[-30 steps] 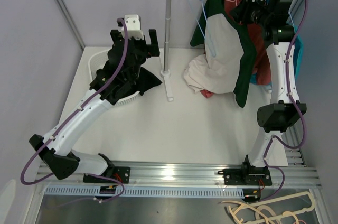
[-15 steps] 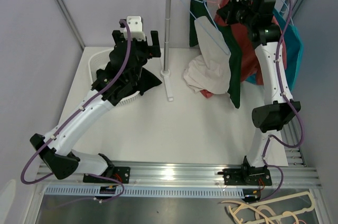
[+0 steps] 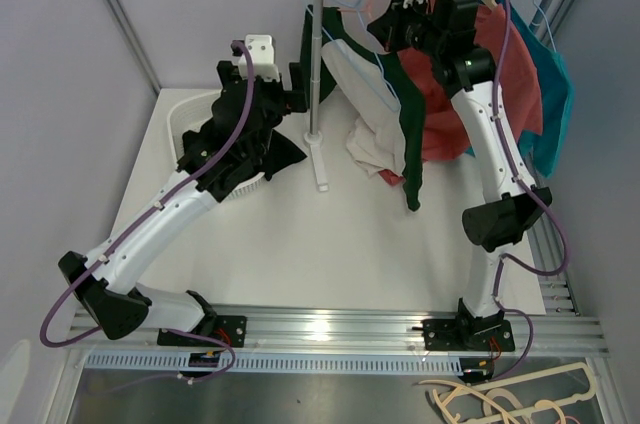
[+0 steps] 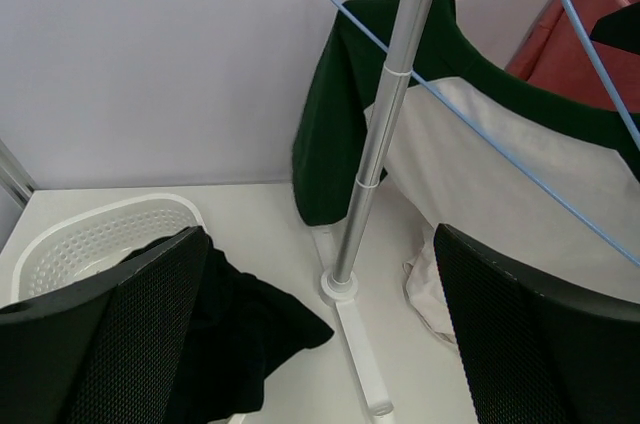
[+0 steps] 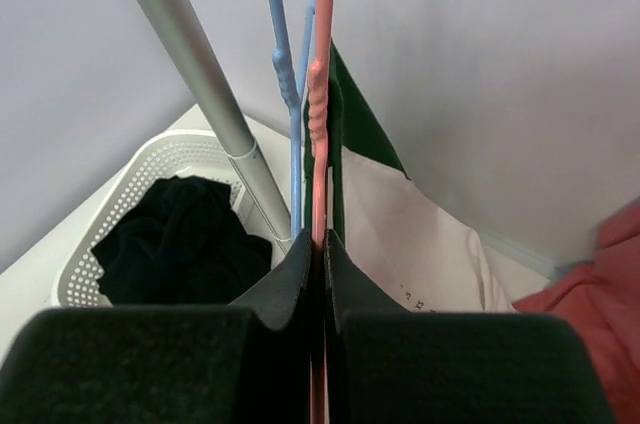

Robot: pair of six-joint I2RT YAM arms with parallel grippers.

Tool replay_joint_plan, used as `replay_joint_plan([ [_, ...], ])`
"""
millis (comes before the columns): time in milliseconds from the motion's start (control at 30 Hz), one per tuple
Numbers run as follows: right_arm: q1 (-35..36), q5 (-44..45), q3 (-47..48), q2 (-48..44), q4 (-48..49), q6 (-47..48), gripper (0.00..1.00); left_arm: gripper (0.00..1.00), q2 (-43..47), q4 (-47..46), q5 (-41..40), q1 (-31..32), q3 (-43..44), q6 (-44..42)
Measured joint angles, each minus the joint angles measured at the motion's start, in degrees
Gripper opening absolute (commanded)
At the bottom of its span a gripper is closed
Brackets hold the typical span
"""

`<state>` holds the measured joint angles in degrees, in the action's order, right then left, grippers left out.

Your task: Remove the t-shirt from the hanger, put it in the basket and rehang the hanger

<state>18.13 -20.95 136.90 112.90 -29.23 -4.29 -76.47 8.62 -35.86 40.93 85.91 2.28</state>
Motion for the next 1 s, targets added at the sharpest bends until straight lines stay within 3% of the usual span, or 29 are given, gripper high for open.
replay_joint_plan([
  [167,0.1,3.0,0.6,0.1,-0.5,-0.4,0.00,1.00,0.2,0.0,0.0,0.2,-0.4,0.0],
  [467,-7.8,5.6,1.3,0.3,-0.7,-3.7,0.00,1.00,0.7,-0.2,0.0,0.8,-0.7,-0.5],
  [667,-8.6,9.4,3.9,0.3,-1.5,-3.7,0.00,1.00,0.7,-0.5,0.0,1.7,-0.7,-2.1],
  [1000,-7.4,13.2,1.5,-4.3,-2.4,-2.3,0.00,0.99,0.1,-8.2,-1.3,10.6,-1.3,-11.4],
])
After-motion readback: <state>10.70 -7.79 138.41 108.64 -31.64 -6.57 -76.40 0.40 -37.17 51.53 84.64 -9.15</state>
